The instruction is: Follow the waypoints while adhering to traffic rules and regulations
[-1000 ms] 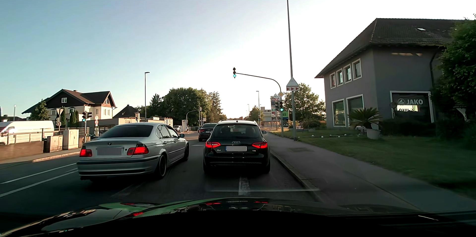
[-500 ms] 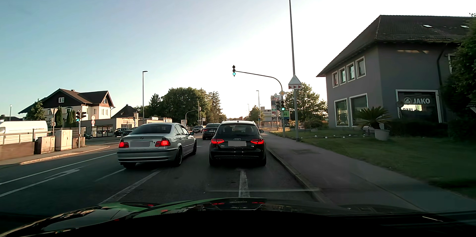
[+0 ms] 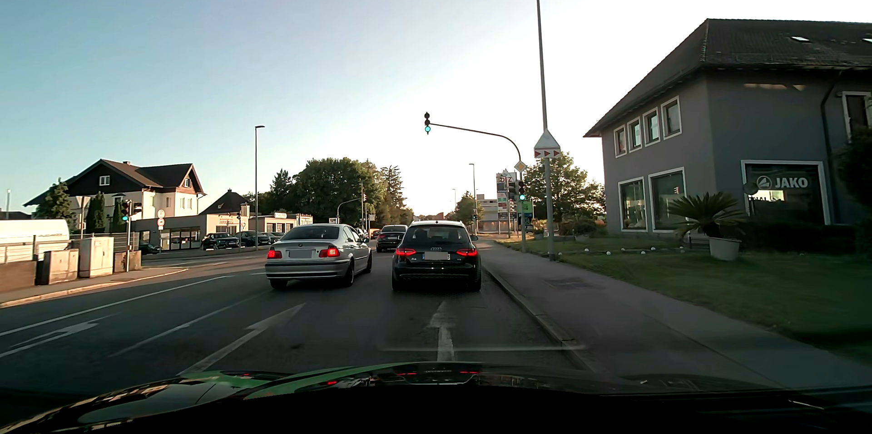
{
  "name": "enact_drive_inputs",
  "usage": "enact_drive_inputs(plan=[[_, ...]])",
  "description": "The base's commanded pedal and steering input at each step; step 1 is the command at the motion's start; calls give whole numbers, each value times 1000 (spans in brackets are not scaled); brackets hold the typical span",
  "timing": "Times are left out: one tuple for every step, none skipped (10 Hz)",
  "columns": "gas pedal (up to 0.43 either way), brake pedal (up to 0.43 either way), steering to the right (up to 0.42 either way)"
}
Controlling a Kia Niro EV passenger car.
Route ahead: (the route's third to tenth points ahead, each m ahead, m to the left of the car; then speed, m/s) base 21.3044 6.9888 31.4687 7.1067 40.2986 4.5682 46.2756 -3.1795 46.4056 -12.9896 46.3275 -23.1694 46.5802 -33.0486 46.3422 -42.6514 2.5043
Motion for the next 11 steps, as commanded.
enact_drive_inputs(plan=[[268,0,5],[331,0,5],[339,0,5],[339,0,4],[339,0,4],[339,0,3],[339,0,2],[339,0,0],[339,0,-1],[339,0,-2],[339,0,-2]])
